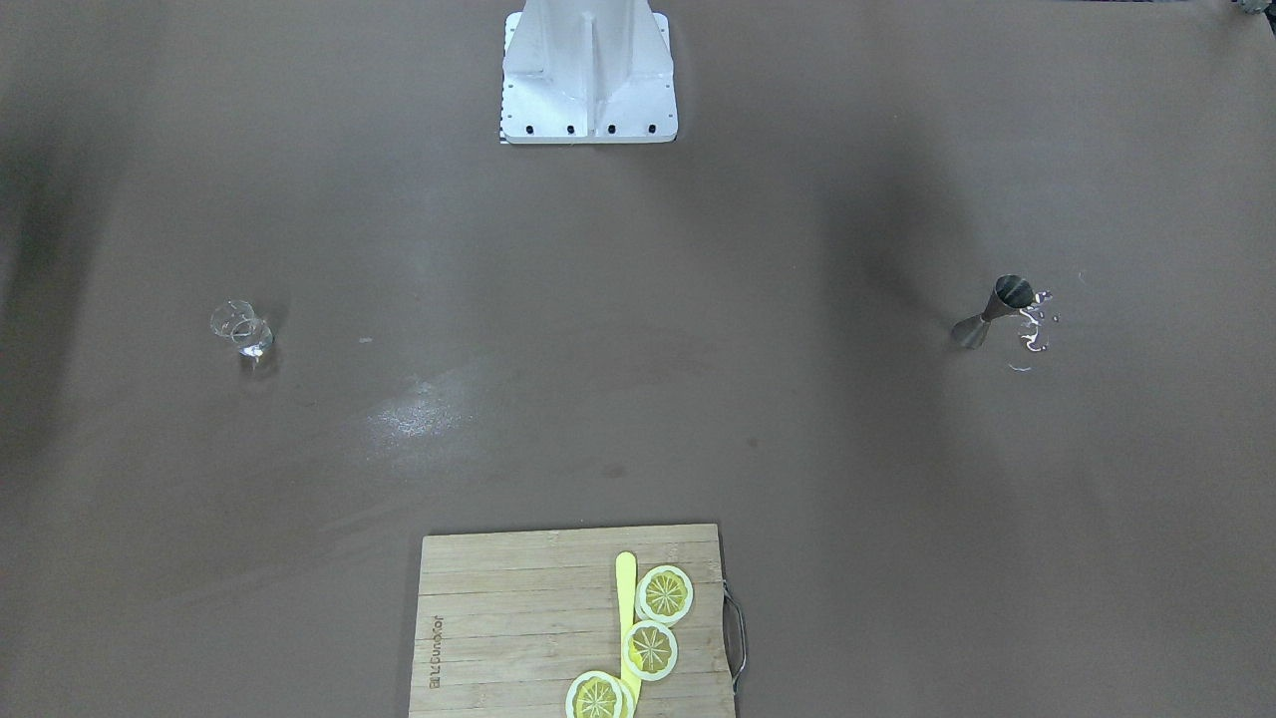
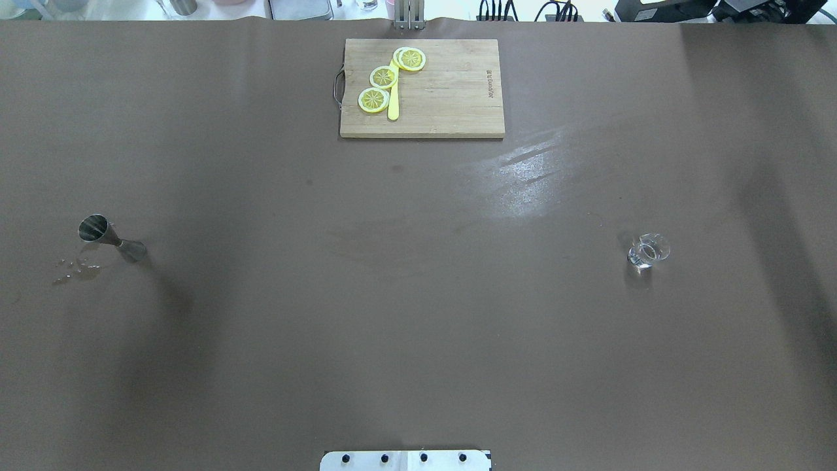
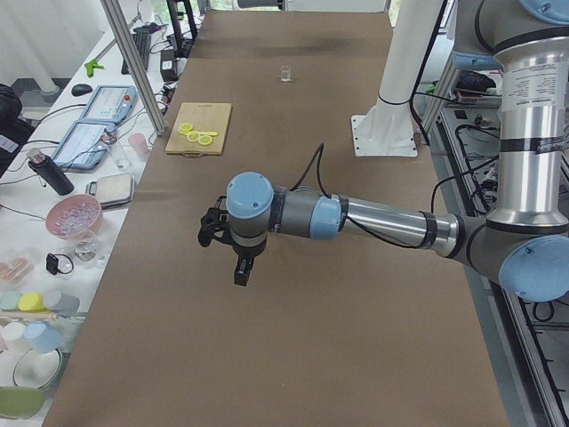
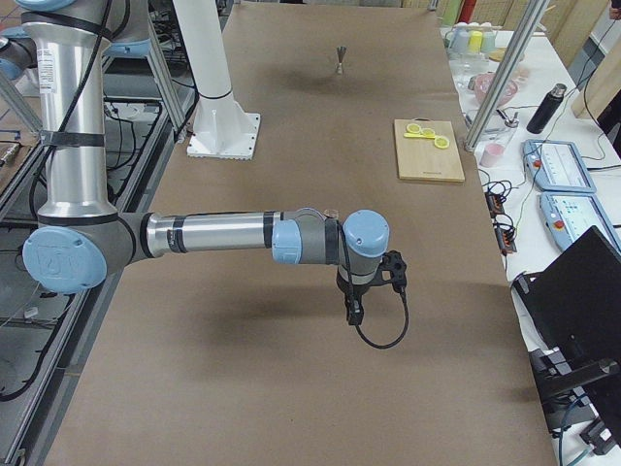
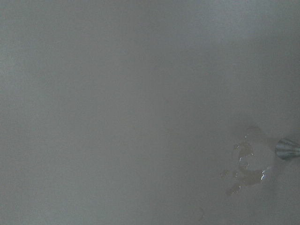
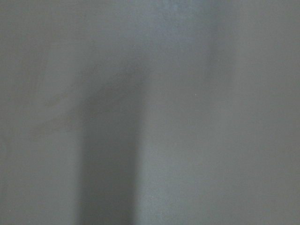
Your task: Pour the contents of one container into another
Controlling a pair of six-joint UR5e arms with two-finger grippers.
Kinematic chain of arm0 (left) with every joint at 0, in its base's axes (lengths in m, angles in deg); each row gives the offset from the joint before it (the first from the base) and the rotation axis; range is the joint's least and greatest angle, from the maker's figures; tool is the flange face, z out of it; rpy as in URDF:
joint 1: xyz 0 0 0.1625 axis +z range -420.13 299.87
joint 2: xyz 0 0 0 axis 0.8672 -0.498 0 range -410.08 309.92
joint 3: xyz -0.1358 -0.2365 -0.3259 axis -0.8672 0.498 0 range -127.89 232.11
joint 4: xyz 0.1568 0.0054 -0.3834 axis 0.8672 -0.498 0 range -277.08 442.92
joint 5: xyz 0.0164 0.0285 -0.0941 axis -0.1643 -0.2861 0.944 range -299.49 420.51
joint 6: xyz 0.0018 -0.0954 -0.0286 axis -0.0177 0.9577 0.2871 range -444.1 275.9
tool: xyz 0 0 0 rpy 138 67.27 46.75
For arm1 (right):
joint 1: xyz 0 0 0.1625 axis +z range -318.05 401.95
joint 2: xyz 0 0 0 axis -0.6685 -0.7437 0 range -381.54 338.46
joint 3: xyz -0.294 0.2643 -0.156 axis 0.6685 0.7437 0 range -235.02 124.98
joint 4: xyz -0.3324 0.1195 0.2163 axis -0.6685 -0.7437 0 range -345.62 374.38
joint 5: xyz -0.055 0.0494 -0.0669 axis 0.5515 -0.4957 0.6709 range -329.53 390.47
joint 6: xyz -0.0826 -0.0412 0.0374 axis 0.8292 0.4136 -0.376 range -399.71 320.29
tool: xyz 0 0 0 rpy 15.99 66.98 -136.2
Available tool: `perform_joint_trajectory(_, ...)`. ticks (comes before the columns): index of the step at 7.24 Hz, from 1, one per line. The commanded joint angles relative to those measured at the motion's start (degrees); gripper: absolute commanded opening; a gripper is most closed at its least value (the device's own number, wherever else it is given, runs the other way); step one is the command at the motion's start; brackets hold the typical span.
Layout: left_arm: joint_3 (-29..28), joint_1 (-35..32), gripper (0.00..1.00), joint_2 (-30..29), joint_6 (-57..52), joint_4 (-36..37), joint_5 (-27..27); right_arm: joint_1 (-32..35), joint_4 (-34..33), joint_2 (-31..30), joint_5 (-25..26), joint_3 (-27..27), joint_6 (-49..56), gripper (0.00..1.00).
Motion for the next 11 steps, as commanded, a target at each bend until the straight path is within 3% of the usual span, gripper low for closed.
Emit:
perform_joint_trajectory(1,0.05,0.00,0.98,-2.12,2.28,-0.17,-0.35,-0.03,0.02,1.72,-0.28,-1.72,1.57,1.00)
perform_joint_trajectory(3,-0.22,0.00,0.98,-4.22,6.37,-0.17,-0.26,-0.03,0.02,3.30,-0.36,-1.63,1.65,1.00)
perform_joint_trajectory(7,-2.41,0.18,0.98,-5.01,16.77,-7.71,-0.43,-0.38,-0.06,4.10,-0.19,-1.81,1.92,1.00)
perform_joint_trajectory(8,-1.63,0.18,0.98,-5.46,18.79,-9.56,-0.43,-2.73,3.16,4.62,0.94,-1.89,2.97,1.00)
perform_joint_trajectory(11,-0.31,6.57,0.97,-5.46,29.69,-28.50,-11.37,-8.37,8.61,4.02,0.86,-4.00,4.98,1.00)
